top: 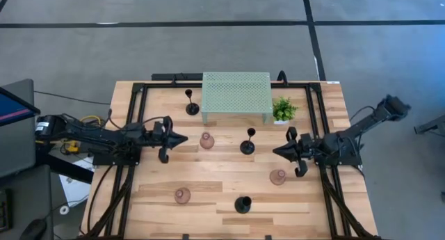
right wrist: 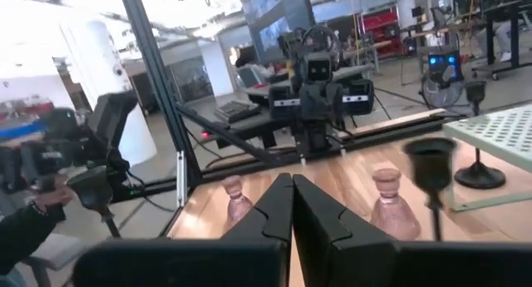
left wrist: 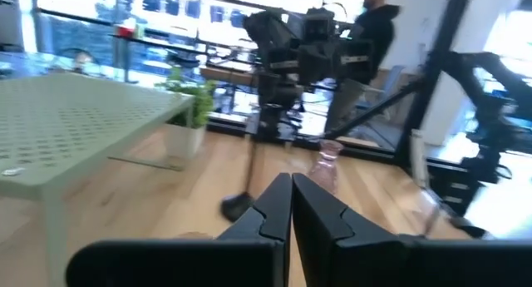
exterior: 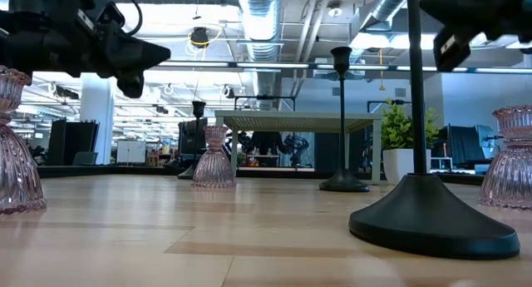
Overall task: Pick & Place candle stick holders
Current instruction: Put the bottom black candle holder on the shelf
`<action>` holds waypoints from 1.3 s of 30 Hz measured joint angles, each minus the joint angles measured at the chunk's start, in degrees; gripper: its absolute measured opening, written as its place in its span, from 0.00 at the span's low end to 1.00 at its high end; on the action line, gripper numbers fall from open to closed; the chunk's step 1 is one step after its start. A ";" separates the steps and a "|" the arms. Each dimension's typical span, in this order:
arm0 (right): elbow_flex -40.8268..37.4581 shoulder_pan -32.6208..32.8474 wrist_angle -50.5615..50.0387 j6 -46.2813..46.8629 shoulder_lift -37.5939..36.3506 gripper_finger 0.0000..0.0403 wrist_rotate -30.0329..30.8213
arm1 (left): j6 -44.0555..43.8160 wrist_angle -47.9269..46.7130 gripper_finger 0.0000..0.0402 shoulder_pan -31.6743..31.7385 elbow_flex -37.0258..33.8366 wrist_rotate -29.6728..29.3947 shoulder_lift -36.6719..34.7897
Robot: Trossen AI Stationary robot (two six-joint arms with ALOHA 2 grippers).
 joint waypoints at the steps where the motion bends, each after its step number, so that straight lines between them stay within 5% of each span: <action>1: 1.25 0.47 -0.32 -0.70 1.61 0.00 0.02 | -0.02 0.26 0.03 -0.53 0.00 1.21 0.00; 11: 12.25 6.39 -4.00 -9.59 12.97 0.00 -0.15 | -0.07 2.44 0.03 -6.51 0.00 8.60 -0.04; 27: 18.62 11.47 -4.44 -5.36 29.62 0.00 -3.45 | -0.44 2.44 0.03 -8.87 0.00 8.62 0.00; 39: 23.60 10.24 -3.94 8.22 42.75 0.00 -3.23 | -0.44 2.42 0.03 -8.87 0.00 8.64 0.00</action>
